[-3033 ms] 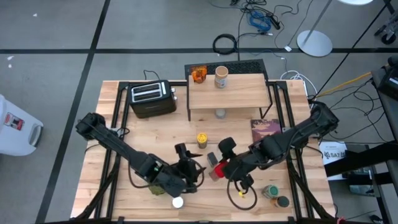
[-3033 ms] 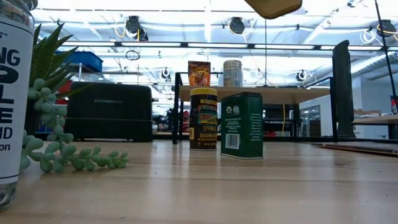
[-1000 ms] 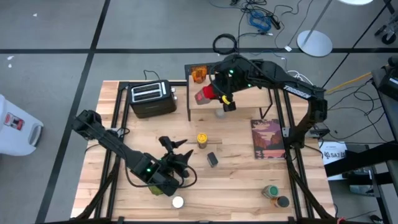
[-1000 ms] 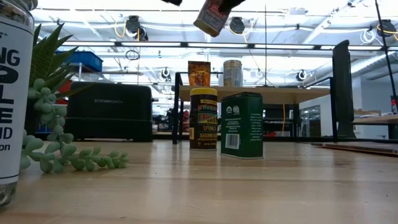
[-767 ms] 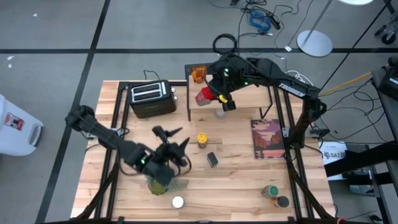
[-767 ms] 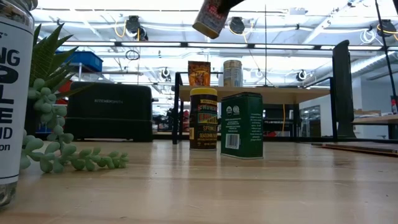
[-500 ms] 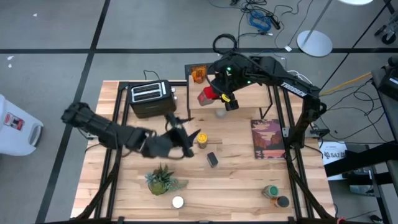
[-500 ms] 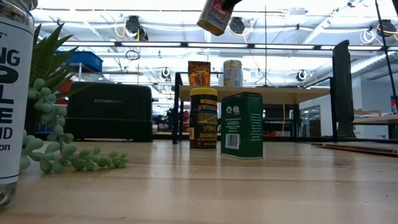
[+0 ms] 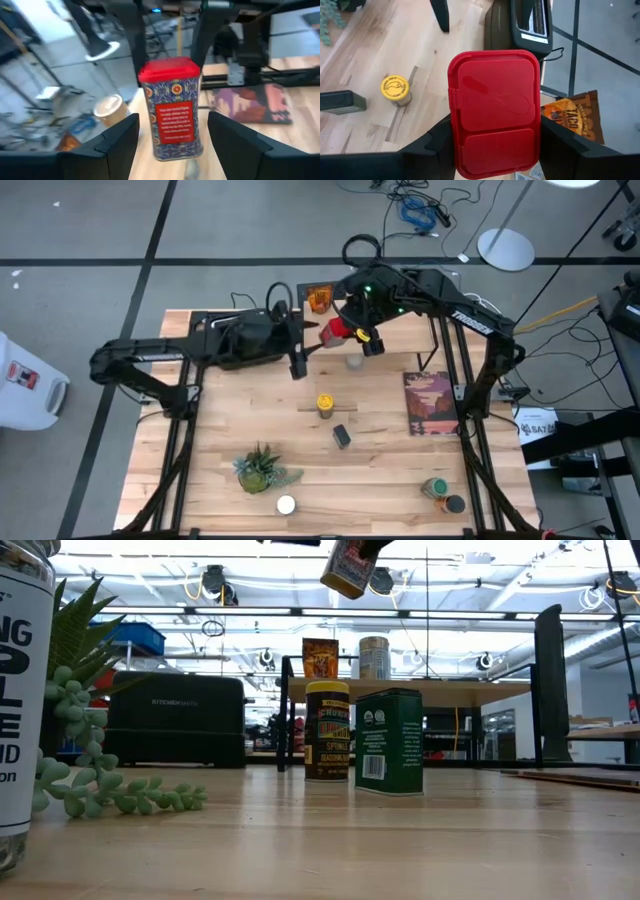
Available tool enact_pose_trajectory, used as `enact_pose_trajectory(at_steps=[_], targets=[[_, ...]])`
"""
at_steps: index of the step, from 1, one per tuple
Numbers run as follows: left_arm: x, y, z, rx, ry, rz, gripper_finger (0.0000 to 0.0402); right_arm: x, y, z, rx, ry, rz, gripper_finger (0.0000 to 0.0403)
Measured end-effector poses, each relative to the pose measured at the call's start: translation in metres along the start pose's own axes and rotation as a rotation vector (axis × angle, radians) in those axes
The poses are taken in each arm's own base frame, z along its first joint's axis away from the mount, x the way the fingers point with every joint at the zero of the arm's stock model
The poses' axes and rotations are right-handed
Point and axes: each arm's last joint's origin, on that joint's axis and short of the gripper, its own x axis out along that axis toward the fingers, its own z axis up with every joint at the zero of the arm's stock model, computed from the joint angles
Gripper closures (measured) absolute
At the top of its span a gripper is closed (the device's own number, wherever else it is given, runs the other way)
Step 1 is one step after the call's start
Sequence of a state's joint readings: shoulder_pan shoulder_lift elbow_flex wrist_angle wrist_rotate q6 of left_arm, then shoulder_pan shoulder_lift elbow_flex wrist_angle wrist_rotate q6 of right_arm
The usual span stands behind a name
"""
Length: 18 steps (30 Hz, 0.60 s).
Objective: Shelf spices
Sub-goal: Put the red seasoning can on the shelf
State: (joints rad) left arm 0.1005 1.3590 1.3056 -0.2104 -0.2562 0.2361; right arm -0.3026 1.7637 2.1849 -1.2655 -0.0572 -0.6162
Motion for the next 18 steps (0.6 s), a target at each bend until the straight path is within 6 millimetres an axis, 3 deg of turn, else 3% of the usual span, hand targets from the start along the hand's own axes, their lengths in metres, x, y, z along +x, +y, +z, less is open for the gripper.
enact_pose_trajectory(at_steps=[4,10,18], targets=[[0.005,0.015,-0.006,-0.035,0.004,-0.093,0.0155,0.008,-0.005,-0.001,0.003,0.009,-0.004,0.0204],[0.008,0.023,-0.006,-0.039,-0.023,-0.094,0.0155,0.031,-0.016,-0.005,0.013,0.044,-0.001,0.0204],[0.034,0.029,-0.027,-0.039,0.099,-0.033,0.0155,0.049,-0.021,-0.008,0.007,0.084,-0.011,0.0204]])
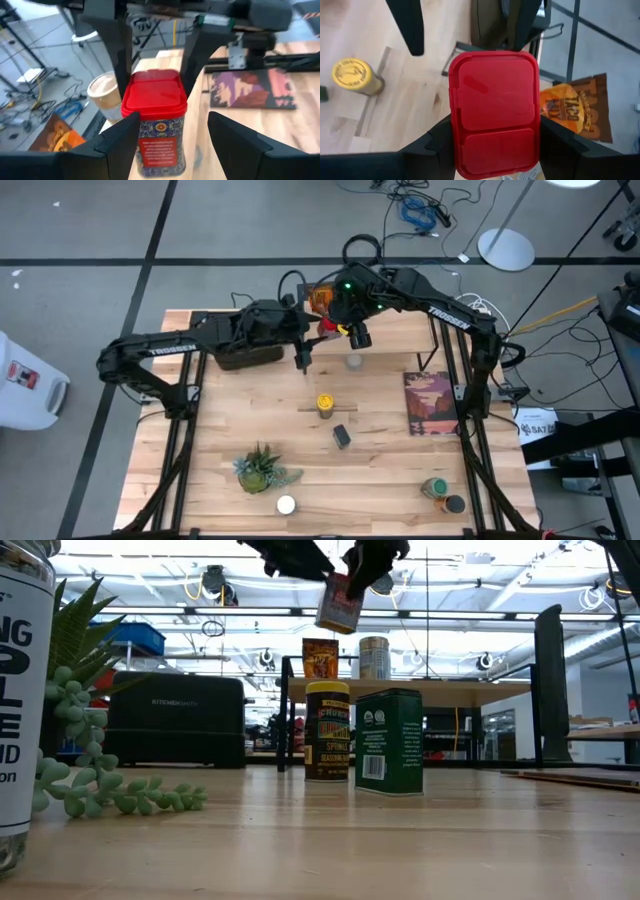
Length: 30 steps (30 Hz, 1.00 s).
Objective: Shelf spices
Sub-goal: Put the red seasoning can on the shelf
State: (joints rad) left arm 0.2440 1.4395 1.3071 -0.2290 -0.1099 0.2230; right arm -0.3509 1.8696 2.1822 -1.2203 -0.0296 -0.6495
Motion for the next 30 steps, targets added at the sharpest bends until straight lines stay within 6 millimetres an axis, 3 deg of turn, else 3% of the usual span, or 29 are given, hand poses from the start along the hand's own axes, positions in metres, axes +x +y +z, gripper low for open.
enact_pose_trajectory(at_steps=[8,30], targets=[[0.007,0.009,-0.004,-0.009,0.005,0.043,0.0155,0.003,-0.003,0.000,0.010,-0.020,0.014,0.0204],[0.012,0.012,-0.002,-0.003,-0.045,0.029,0.0166,0.000,-0.002,0.000,0.021,-0.023,0.013,0.0204]])
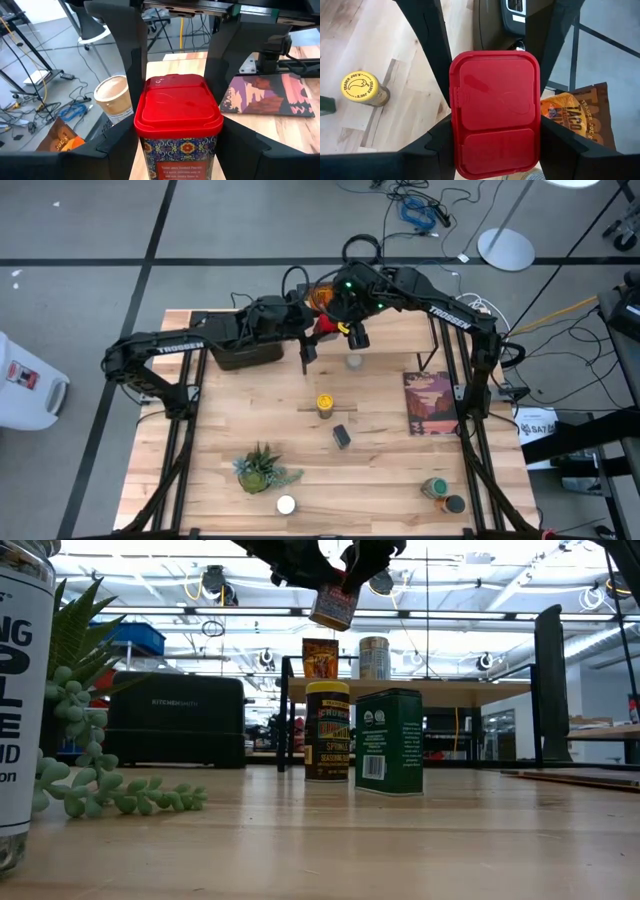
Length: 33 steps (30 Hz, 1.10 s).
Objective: Shelf spices
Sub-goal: Put the red seasoning can on the shelf
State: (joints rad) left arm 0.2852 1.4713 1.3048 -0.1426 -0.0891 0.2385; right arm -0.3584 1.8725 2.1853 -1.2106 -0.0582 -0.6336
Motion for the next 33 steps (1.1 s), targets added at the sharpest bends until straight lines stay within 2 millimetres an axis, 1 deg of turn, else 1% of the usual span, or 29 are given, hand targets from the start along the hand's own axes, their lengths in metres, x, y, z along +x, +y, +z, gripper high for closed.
enact_pose_trajectory(at_steps=[4,5,15,25,33], targets=[[0.001,0.002,-0.001,0.000,0.001,0.004,0.0205,0.000,0.000,0.000,0.008,0.005,-0.007,0.0204],[0.002,0.002,-0.001,0.000,0.005,0.005,0.0208,0.000,0.000,0.000,0.009,0.009,-0.010,0.0204],[0.023,0.007,-0.014,0.002,0.038,-0.015,0.0208,0.003,0.001,-0.006,0.037,0.084,-0.018,0.0196],[0.024,0.019,-0.020,-0.010,0.059,-0.022,0.0208,0.003,-0.004,-0.008,0.066,0.078,-0.029,0.0194],[0.028,0.021,-0.041,-0.027,0.085,-0.013,0.0209,0.004,-0.010,-0.013,0.098,0.080,-0.030,0.0193]])
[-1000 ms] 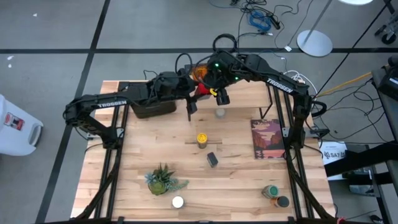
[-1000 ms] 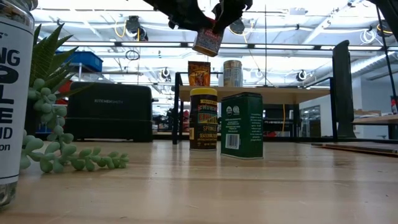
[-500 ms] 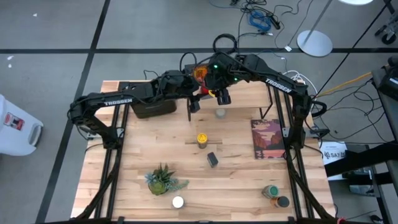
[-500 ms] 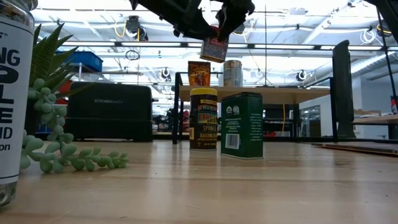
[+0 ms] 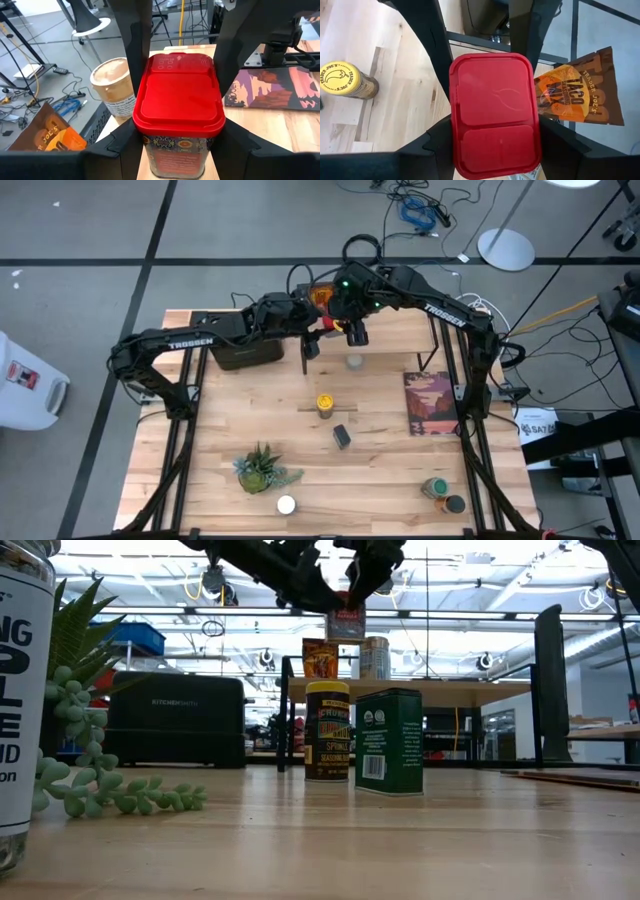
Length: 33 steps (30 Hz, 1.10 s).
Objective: Shelf spices
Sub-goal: Put the red seasoning can on the shelf
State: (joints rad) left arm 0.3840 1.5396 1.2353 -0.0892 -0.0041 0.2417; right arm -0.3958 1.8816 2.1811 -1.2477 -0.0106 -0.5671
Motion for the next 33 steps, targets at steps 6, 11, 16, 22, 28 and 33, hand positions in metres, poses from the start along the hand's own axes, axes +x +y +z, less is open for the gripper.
enact_pose_trajectory(at_steps=[6,11,16,22,28,33], targets=[[0.002,0.002,-0.005,0.002,0.008,0.008,0.0210,0.006,-0.001,0.000,0.002,0.012,0.002,0.0192],[0.002,0.006,-0.011,0.001,0.053,0.013,0.0210,0.023,-0.002,0.001,0.002,0.041,0.015,0.0192],[0.002,0.012,-0.018,-0.007,0.112,0.024,0.0210,0.038,-0.007,0.002,-0.009,0.051,0.015,0.0192],[0.001,0.018,-0.022,-0.017,0.138,0.043,0.0211,0.045,-0.014,0.001,-0.010,0.034,-0.002,0.0192],[0.001,0.020,-0.024,-0.020,0.153,0.050,0.0212,0.045,-0.016,0.001,-0.006,0.030,-0.006,0.0192],[0.000,0.022,-0.026,-0.022,0.178,0.051,0.0214,0.052,-0.015,0.000,0.003,0.028,-0.004,0.0192]])
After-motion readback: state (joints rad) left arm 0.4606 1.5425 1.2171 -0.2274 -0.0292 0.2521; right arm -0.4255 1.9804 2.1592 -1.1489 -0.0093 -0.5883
